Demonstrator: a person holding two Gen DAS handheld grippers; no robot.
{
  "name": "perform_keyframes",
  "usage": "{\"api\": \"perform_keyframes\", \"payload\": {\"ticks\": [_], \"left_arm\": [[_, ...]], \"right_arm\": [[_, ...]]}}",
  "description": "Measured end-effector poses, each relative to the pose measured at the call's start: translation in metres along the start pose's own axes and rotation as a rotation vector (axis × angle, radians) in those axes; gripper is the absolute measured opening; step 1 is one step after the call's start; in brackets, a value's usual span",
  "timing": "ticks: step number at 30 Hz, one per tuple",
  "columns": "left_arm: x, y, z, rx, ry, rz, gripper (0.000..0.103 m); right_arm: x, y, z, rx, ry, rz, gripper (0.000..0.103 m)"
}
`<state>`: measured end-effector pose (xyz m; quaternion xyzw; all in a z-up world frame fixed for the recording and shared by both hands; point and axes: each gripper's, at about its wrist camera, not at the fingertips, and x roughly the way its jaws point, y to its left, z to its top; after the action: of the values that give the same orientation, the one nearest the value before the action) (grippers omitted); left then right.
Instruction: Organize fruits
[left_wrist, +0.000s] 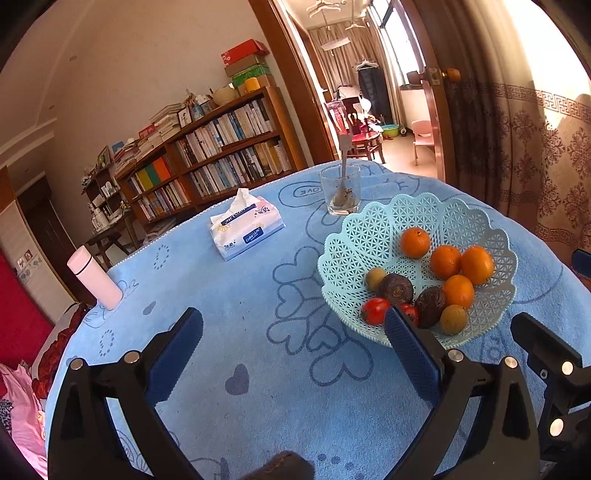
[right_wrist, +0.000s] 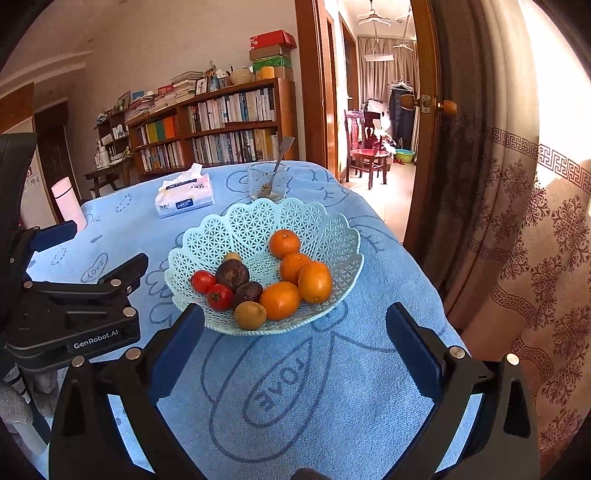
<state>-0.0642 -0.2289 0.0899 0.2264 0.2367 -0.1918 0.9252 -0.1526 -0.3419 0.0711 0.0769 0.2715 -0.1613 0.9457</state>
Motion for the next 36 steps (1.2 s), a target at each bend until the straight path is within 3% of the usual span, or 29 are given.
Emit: {"api": "perform_keyframes", "payload": {"ticks": [15, 36], "left_arm": [[-0.005, -0.003, -0.007, 0.004, 0.003, 0.006, 0.098], [-0.001, -0.003, -0.01, 0.011, 0.01, 0.021, 0.098]], "right_arm": [[-0.002, 0.006, 0.0, -0.055, -0.01, -0.064, 0.1], [0.009, 0.005, -0.005, -0.062, 0.007, -0.07, 0.1]]}}
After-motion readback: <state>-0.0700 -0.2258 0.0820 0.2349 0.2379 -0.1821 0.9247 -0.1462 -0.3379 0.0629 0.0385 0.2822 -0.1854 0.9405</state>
